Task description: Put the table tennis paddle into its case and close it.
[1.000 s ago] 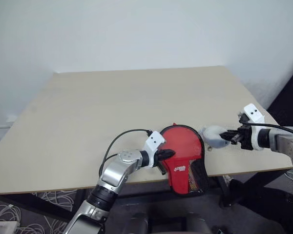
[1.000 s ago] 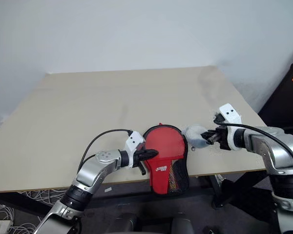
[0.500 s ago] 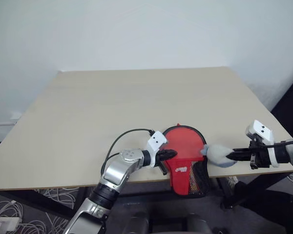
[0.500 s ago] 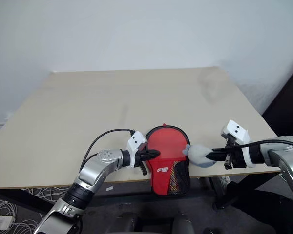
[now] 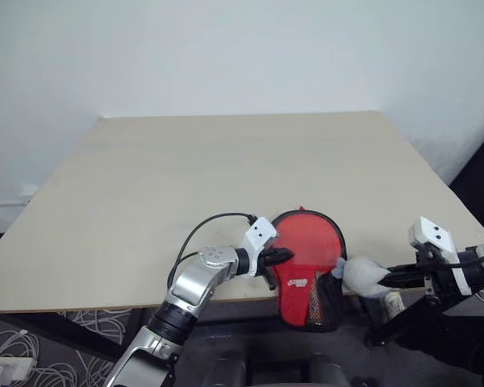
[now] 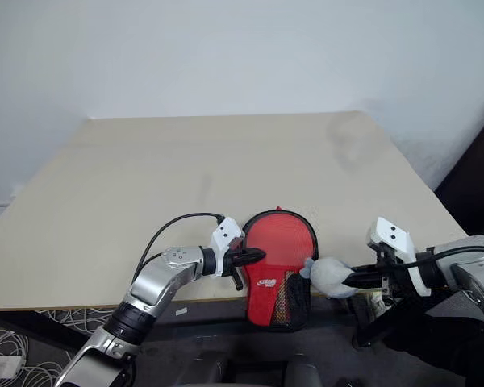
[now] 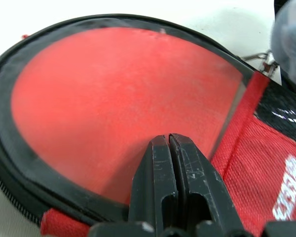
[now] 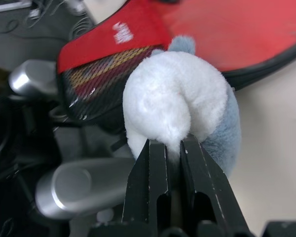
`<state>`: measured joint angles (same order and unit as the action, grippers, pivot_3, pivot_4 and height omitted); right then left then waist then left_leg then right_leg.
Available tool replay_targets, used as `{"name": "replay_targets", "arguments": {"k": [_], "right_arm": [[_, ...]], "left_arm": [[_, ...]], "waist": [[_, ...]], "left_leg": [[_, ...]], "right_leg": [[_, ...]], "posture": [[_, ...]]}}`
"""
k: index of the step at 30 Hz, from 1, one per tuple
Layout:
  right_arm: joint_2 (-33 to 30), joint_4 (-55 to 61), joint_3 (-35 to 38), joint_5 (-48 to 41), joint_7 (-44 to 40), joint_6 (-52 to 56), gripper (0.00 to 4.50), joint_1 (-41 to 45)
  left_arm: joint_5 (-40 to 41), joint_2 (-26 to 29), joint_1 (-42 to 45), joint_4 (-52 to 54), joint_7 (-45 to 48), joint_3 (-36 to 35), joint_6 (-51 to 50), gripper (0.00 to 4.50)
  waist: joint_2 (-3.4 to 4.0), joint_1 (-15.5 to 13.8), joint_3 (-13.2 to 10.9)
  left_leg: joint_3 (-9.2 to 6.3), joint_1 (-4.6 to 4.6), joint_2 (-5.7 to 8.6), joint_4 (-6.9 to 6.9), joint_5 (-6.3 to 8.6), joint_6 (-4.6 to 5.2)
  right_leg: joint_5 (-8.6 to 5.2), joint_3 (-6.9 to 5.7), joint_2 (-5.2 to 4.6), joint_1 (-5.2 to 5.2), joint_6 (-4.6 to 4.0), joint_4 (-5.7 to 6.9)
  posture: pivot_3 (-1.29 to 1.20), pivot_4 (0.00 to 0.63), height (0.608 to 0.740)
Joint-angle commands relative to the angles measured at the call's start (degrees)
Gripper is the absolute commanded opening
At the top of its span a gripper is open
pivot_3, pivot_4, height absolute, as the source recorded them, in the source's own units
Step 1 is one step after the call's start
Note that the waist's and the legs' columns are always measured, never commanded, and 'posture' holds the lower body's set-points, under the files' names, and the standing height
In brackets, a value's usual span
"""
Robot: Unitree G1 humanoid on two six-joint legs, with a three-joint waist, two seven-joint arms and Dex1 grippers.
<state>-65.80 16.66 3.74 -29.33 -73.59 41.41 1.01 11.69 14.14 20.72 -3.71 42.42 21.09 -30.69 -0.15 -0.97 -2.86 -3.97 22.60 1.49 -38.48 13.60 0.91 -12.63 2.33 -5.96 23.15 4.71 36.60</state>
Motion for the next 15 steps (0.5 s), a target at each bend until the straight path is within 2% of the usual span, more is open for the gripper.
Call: {"name": "replay_targets", "arguments": {"k": [1, 10, 15], "right_arm": [[-3.0, 0.2, 2.2, -0.2, -3.3, -1.6, 0.02, -1.6], [-3.5, 0.1, 0.5, 1.5, -3.0, -5.5, 0.02, -3.8], [1.2, -4.2, -2.5, 4.2, 3.1, -5.3, 0.02, 2.6]], "left_arm": [[-2.0, 0.6, -0.2, -2.2, -0.4, 1.0, -1.2, 0.00], [-1.9, 0.5, 0.0, -2.5, -0.4, 1.1, -1.1, 0.00], [-2.0, 0.5, 0.8, -2.6, 0.9, 1.8, -0.4, 0.00]], "waist": [[0.00, 0.0, 0.0], [-0.02, -0.6, 0.0], [-0.16, -0.6, 0.0]], "left_leg": [[0.00, 0.00, 0.00, 0.00, 0.01, 0.00], [0.01, 0.00, -0.01, -0.04, 0.04, 0.01], [0.03, -0.02, -0.04, -0.10, 0.05, 0.01]], "right_leg": [[0.00, 0.00, 0.00, 0.00, 0.00, 0.00], [-0.01, 0.00, 0.00, 0.00, 0.01, 0.00], [-0.01, 0.00, 0.01, -0.01, 0.01, 0.01]], "posture": [[0.00, 0.000, 0.698], [0.00, 0.000, 0.698], [0.00, 0.000, 0.698]]}}
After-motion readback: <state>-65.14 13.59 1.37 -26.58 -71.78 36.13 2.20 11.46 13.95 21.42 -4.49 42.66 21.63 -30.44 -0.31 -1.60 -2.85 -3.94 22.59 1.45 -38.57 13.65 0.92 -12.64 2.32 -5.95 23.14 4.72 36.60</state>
